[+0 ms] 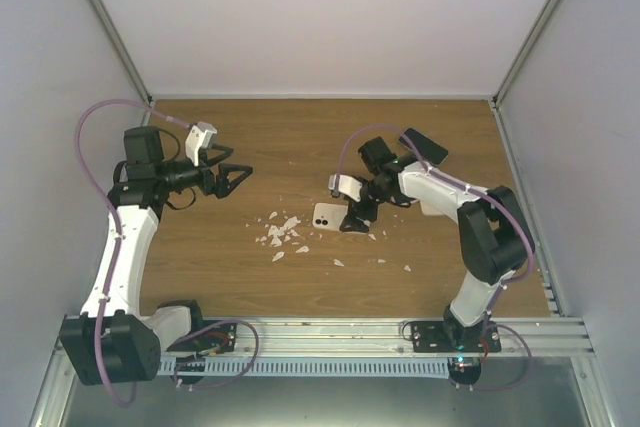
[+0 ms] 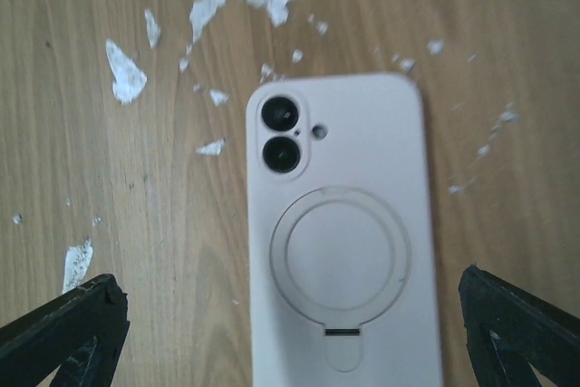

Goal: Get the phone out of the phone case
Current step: Pick up the phone at the center of the board.

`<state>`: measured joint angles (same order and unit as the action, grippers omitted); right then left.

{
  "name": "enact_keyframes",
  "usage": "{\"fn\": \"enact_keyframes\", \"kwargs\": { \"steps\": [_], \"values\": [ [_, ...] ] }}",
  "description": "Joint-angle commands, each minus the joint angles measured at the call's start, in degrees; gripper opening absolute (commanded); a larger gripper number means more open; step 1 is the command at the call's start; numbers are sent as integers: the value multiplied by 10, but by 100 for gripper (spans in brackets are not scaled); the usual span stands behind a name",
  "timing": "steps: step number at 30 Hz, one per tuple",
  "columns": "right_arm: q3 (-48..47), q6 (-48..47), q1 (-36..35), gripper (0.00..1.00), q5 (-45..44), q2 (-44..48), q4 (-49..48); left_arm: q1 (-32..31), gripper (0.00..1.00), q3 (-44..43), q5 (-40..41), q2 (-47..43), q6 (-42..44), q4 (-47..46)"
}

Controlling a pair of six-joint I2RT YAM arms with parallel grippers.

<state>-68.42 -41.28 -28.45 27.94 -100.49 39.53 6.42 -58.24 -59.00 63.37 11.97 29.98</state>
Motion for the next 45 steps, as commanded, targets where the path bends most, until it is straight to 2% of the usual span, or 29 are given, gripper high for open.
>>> {"fn": "enact_keyframes", "kwargs": {
  "steps": [1, 11, 24, 30, 39, 45],
  "values": [
    [20, 17, -21, 100, -83, 3, -16, -3, 99, 3, 15, -19, -20, -46],
    [1, 9, -30, 100, -121, -59, -28, -3, 99, -1, 17, -32, -25, -45],
    [-16, -16, -31, 99, -107, -130, 8, -3, 99, 8, 18, -41, -31, -52],
    [2, -14, -31, 93, -145, -135, -14, -3, 99, 10, 22, -44, -33, -56],
    [3, -19, -31, 83, -142, -151, 8, -3, 99, 12, 24, -47, -36, -57],
    [14, -18, -34, 81, -161, -148, -1, -3, 99, 12, 27, -48, -38, -59]
  ]
}}
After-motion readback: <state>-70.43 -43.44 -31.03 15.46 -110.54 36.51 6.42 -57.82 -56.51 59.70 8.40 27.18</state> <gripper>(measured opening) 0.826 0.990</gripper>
